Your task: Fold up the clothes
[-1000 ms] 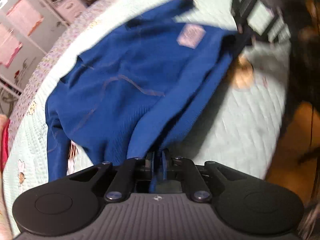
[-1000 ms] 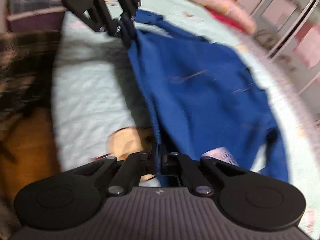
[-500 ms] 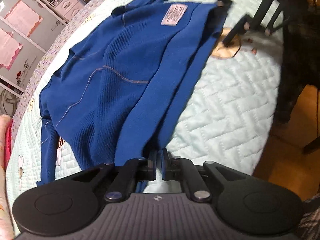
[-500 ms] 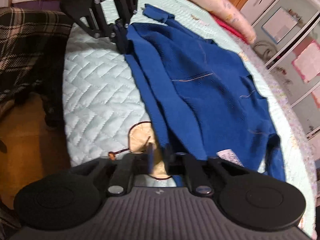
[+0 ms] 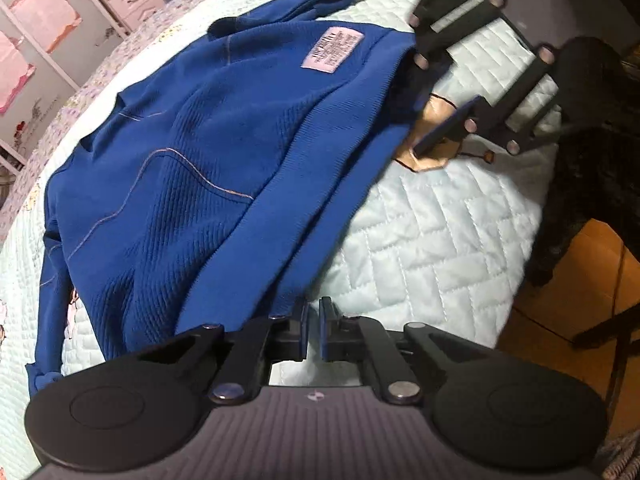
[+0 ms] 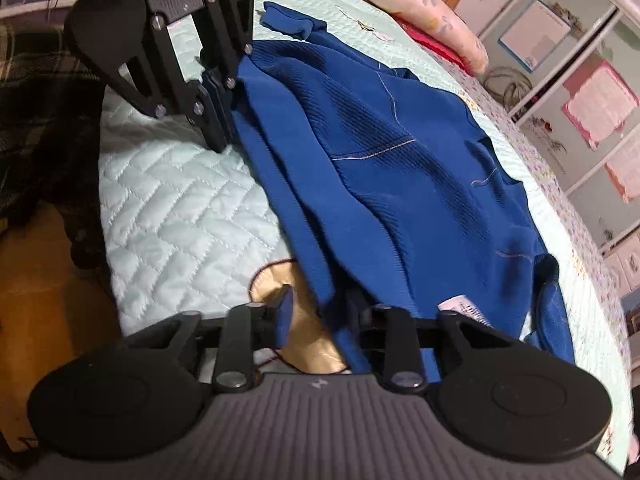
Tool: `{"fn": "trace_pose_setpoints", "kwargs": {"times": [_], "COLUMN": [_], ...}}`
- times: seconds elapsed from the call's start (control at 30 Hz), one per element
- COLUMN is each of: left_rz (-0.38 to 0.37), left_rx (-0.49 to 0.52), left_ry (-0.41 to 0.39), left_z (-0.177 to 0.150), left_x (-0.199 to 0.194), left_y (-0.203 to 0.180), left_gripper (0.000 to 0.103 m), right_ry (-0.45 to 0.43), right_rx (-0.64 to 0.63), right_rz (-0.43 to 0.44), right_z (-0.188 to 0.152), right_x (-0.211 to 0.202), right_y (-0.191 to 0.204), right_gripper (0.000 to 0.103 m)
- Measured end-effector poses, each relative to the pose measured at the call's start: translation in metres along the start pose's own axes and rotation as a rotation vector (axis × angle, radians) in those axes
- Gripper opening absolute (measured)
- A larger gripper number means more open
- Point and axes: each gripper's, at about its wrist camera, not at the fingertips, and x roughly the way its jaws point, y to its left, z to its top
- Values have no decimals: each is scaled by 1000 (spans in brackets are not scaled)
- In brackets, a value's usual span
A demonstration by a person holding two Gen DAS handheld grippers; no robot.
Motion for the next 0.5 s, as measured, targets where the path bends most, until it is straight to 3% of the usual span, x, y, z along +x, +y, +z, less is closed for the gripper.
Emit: {"fn": "trace_pose_setpoints", "kwargs": {"times": [0.13,0.27,0.5], "left_rz": [22,31,83], "left_rx": [21,28,82], "left_ry": [-3,-9,-28], "left_z": [4,0,-4], "left_x": [1,-2,-4], "left_y": [-1,-1,-12], "left_gripper": [6,10,11], "right_ry": [-16,-29,-44], "right_rx": [-21,-39,-108], "right_rz": [-29,-54,-88], "right_z": [-1,-3,1], "right_x": [1,-1,6], "right_y": [4,1,8], "right_gripper": [24,42,43]}}
